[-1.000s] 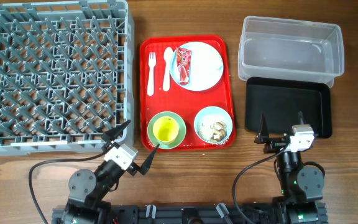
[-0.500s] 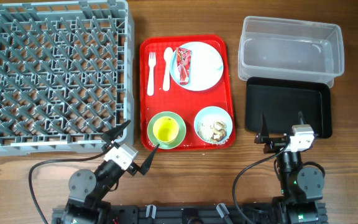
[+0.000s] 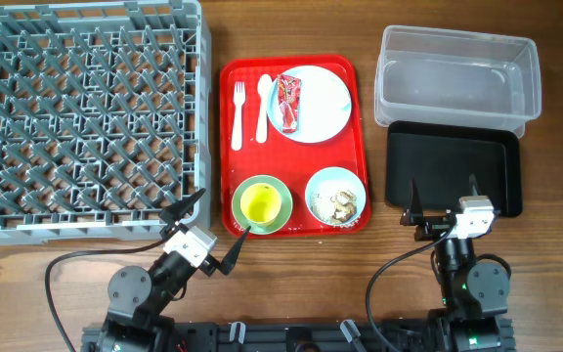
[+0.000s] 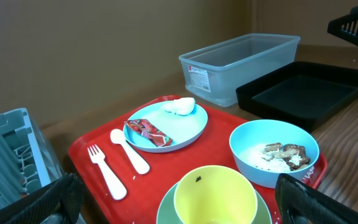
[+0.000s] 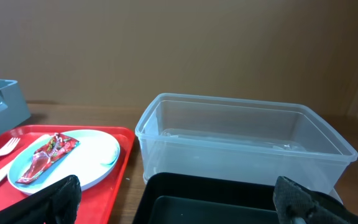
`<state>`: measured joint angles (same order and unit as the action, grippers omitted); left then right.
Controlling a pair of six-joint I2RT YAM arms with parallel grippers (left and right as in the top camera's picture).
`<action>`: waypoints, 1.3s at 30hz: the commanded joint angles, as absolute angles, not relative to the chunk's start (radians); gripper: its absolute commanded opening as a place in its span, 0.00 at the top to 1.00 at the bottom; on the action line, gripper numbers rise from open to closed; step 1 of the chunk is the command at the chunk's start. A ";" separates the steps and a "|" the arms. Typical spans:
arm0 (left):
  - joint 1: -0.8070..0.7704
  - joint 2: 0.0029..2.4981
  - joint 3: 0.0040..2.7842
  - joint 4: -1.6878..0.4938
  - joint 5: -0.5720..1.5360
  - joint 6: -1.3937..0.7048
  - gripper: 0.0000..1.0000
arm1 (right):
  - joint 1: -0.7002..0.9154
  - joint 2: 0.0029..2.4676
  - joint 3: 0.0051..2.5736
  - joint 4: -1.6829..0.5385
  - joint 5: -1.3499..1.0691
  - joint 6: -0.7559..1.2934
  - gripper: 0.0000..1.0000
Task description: Sort waste into correct bins and load items into the dishwasher rack
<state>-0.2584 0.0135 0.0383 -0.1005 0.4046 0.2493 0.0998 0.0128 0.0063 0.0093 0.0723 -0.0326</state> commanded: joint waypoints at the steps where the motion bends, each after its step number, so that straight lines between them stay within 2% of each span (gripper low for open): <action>1: -0.250 0.009 0.030 -0.097 0.399 0.247 0.00 | 0.105 0.005 0.005 0.016 0.086 -0.050 0.00; 9: -0.250 0.009 0.030 -0.097 0.399 0.247 0.00 | 0.105 0.005 0.005 0.016 0.086 -0.050 0.00; 12: -0.250 0.009 0.030 -0.089 0.297 0.258 0.00 | 0.105 0.005 0.005 0.017 0.086 -0.049 0.00; 17: -0.250 0.009 0.030 -0.101 0.311 0.251 0.00 | 0.105 0.005 0.005 0.017 0.081 -0.049 0.00; 19: -0.250 0.009 0.030 -0.083 0.373 0.231 0.00 | 0.105 0.005 0.005 0.017 0.027 -0.049 0.00; 23: -0.250 0.009 0.031 -0.035 0.437 0.148 0.00 | 0.105 0.005 0.009 0.025 -0.249 -0.039 0.00; 26: -0.250 0.009 0.074 -0.010 0.422 0.033 0.00 | 0.105 0.005 0.076 0.008 -0.344 0.083 0.00; 30: -0.250 0.070 0.210 -0.020 0.361 -0.145 0.00 | 0.105 0.079 0.270 -0.060 -0.429 0.106 0.00; 34: -0.250 0.286 0.439 -0.109 0.373 -0.303 0.00 | 0.105 0.338 0.631 -0.337 -0.525 0.107 0.00; 39: -0.250 0.615 0.914 -0.448 0.399 -0.267 0.00 | 0.105 0.738 1.176 -0.795 -0.540 0.101 0.00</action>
